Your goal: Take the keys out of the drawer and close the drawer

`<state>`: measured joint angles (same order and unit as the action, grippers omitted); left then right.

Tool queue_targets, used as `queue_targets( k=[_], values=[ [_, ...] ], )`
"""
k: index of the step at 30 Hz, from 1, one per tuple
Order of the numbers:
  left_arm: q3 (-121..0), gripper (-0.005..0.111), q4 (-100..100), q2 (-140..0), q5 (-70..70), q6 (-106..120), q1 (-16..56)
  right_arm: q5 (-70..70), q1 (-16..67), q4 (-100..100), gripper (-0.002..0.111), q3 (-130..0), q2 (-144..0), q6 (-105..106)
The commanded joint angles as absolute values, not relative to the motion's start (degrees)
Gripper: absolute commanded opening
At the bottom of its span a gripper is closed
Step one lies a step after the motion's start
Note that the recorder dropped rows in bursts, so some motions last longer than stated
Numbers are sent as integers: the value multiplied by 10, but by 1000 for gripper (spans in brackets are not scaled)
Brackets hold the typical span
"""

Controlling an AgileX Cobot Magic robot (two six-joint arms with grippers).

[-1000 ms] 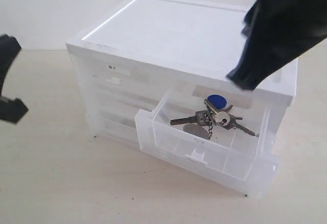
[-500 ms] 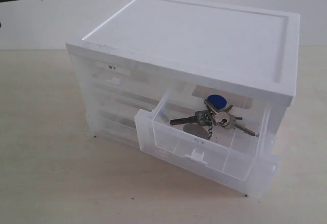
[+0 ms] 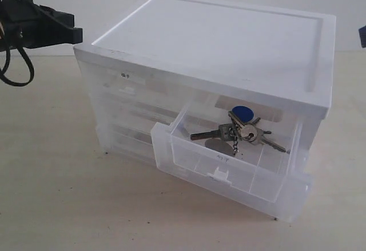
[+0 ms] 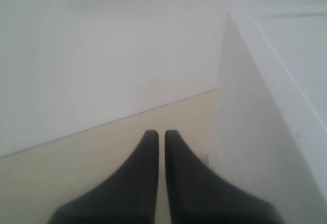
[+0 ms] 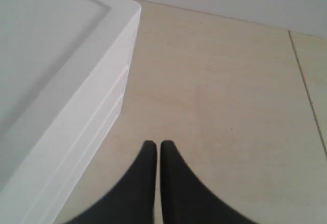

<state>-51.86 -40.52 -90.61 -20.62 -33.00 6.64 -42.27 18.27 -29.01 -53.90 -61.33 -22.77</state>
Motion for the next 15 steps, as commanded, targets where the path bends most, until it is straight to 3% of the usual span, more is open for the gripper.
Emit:
queue_targets(
  k=[1,15],
  values=[
    [-515,5,-477,-914,-321,-398,33,-388,178,-252,0,-525,-664,-218],
    [-517,5,-506,-985,-407,-431,19,-359,178,-179,0,-553,-735,-156]
  ],
)
